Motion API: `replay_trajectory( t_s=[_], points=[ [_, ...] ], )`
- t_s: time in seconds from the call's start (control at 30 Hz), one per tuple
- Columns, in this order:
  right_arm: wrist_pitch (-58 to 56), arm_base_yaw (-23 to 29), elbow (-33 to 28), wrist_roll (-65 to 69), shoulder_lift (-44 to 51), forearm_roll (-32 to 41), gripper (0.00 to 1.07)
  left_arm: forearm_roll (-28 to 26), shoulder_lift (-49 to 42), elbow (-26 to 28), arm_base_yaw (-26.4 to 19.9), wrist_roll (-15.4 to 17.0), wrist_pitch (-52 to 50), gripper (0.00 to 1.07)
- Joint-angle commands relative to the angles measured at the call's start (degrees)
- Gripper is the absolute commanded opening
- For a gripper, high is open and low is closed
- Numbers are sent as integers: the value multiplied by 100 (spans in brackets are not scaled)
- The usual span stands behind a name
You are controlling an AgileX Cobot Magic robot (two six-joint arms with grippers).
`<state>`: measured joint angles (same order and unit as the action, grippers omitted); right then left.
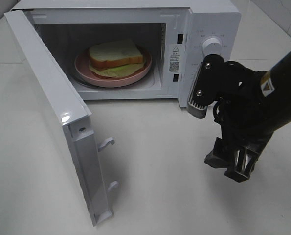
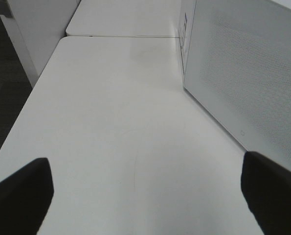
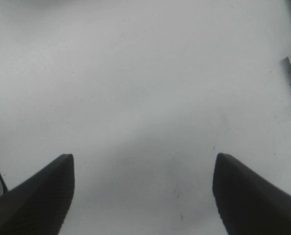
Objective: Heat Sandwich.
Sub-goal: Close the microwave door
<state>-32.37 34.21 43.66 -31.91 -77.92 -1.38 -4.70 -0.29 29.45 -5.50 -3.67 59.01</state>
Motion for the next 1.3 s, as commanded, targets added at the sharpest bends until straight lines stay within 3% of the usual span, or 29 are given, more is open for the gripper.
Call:
replay_trajectory(
  t_s=[0.03,0.37,1.1,1.3],
  points=[
    [-23,-11,-166,676,384,29,76,-40,-149,0,0,-11,-63,98],
    [-963,-11,-246,2189,1484,23,76,-40,-149,0,0,-11,-63,98],
    [-3312,-11,-246,2945,3495,23,76,-40,-149,0,0,-11,-63,98],
    [-3564,-57,-567,3060,4228,-6,76,-40,-149,0,0,-11,-63,98]
  ],
)
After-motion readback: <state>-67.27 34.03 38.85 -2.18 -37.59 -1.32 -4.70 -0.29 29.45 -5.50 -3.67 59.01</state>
